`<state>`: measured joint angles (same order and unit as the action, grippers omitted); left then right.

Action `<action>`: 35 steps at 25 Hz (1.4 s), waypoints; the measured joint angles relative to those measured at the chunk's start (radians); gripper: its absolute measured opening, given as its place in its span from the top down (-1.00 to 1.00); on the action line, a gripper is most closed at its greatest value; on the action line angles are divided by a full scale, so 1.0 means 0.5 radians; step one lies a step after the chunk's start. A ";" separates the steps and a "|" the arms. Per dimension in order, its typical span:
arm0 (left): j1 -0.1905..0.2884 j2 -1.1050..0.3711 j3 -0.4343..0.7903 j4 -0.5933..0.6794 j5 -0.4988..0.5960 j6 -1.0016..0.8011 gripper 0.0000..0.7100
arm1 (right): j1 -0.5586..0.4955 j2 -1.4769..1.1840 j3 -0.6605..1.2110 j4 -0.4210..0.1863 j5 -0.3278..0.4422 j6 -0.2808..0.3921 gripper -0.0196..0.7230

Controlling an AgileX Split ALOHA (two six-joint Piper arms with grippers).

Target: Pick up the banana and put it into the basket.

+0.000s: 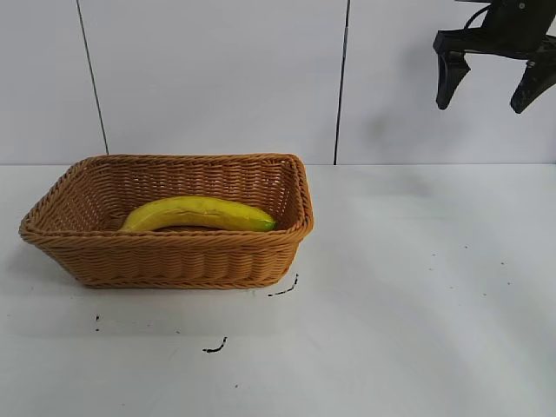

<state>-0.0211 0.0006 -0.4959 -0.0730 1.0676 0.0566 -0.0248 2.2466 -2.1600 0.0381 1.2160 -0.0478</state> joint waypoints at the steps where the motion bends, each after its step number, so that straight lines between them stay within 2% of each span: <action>1: 0.000 0.000 0.000 0.000 0.000 0.000 -0.94 | 0.000 -0.033 0.054 0.006 -0.002 0.002 -0.92; 8: 0.000 0.000 0.000 0.000 0.000 0.000 -0.94 | 0.000 -0.536 0.807 0.063 -0.004 -0.003 -0.92; 14: 0.000 0.000 0.000 0.000 0.000 0.000 -0.94 | 0.000 -1.105 1.558 0.065 -0.002 -0.031 -0.92; 21: 0.000 0.000 0.000 0.000 0.000 0.000 -0.94 | 0.000 -1.835 2.231 0.067 -0.001 -0.048 -0.92; 28: 0.000 0.000 0.000 0.000 0.000 0.000 -0.94 | 0.000 -2.632 2.766 0.069 -0.012 -0.104 -0.92; 35: 0.000 0.000 0.000 0.002 0.000 0.000 -0.94 | 0.000 -3.500 3.170 0.069 -0.170 -0.111 -0.92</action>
<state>-0.0211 0.0006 -0.4959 -0.0721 1.0676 0.0566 -0.0248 0.4964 -0.5751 0.0728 1.1312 -0.1032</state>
